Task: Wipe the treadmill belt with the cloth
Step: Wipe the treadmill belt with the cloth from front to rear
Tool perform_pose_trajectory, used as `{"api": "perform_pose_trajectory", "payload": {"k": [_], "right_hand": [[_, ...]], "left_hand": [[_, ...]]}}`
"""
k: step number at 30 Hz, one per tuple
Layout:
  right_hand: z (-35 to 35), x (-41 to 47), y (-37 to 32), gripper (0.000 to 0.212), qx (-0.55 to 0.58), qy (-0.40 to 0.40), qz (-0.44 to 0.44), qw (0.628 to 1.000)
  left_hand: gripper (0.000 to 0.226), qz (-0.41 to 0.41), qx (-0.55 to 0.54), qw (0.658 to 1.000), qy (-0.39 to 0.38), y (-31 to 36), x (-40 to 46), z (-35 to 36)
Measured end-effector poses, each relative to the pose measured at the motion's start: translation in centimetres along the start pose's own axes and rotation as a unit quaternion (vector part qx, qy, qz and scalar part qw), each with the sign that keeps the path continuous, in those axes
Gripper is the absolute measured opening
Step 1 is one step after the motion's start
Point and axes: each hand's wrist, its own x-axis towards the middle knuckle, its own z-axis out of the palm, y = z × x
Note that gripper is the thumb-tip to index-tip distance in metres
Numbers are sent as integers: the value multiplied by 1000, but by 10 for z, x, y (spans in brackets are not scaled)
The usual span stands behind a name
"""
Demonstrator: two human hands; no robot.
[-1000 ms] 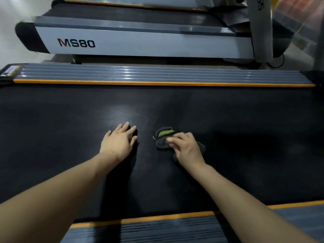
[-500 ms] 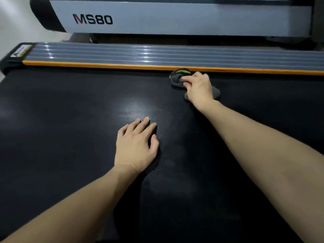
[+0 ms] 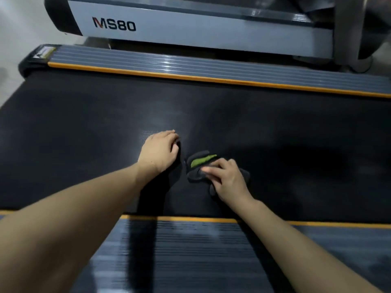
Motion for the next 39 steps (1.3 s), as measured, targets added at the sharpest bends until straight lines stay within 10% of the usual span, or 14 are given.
{"api": "perform_pose_trajectory", "payload": {"k": [6,11,17,25,30,34,39], "right_hand": [[-1,13,4,23,-20,-24,-29,999],[9,87,-12,19,-21,61,240,969],[-1,8,-26,20,-32,7,103,994],[-62,-20,41,27,-166,104,375,906],[16,18,-59,22,-86,17,194,977],[-12,10,-15,21,-109,7,104,989],[-95,-38,91,25,-195,80,361,909]], "left_hand": [[38,-20,-17,1000,-7,10,-87,-13],[38,-34,7,999,-25,3,-130,-22],[35,-49,-6,999,6,22,-128,-6],[33,9,15,999,45,27,-130,6],[40,21,13,999,44,25,-131,6],[46,41,21,998,34,25,-132,6],[41,39,10,998,44,27,-131,6]]}}
